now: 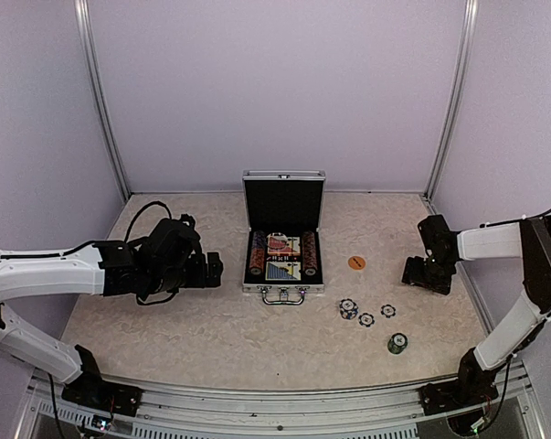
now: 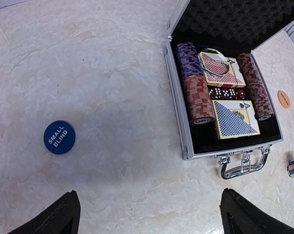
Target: Pack up texas hold em set
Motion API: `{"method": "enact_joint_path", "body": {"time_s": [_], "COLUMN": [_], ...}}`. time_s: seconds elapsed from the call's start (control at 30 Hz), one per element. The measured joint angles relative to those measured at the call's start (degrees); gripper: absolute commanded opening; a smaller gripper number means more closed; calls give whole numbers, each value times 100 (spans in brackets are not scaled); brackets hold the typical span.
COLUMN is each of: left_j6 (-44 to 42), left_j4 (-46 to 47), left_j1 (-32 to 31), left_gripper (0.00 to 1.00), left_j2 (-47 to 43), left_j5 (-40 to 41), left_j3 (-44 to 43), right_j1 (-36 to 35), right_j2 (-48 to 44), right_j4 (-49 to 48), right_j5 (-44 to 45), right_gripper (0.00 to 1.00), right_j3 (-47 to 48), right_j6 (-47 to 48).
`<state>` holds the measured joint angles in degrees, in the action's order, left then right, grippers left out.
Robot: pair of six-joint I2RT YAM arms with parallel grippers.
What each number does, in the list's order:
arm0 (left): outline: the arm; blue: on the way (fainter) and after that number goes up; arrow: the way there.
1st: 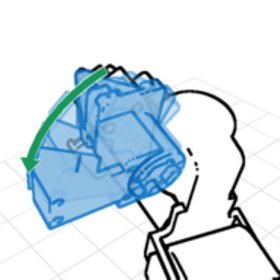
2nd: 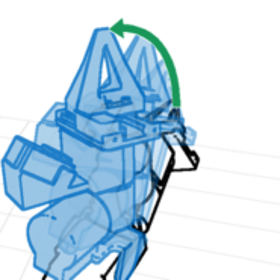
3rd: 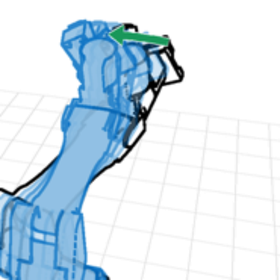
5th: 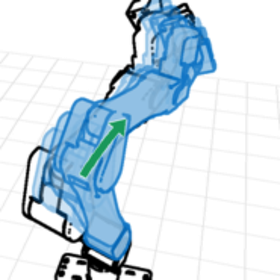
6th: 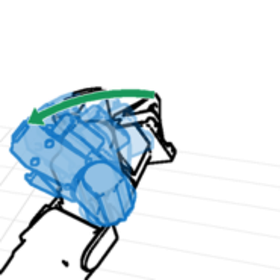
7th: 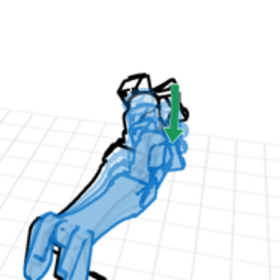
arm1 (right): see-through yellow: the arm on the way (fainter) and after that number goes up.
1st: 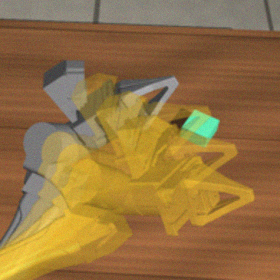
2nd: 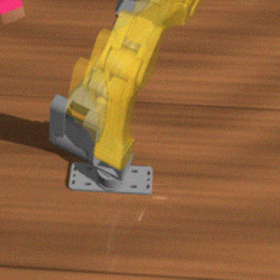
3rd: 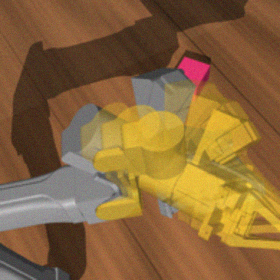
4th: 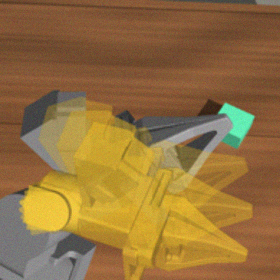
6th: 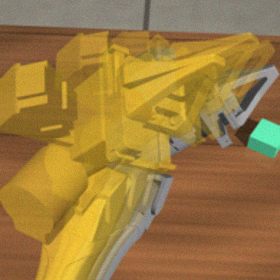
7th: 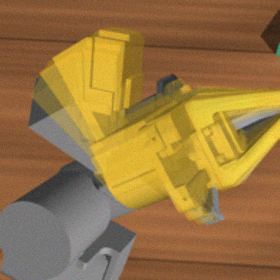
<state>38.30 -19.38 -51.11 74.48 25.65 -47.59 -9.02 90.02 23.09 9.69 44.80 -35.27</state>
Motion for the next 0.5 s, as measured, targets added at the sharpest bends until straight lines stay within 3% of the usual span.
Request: {"method": "enact_joint_path", "body": {"time_s": [0.5], "left_j6": [0], "left_j4": [66], "left_j1": [0], "left_gripper": [99], "left_j2": [11], "left_j5": [-39], "left_j3": [4], "right_j1": [-175], "right_j2": [4], "right_j4": [90], "right_j5": [133], "right_gripper": [81], "right_j3": [-2], "right_j6": [-44]}}
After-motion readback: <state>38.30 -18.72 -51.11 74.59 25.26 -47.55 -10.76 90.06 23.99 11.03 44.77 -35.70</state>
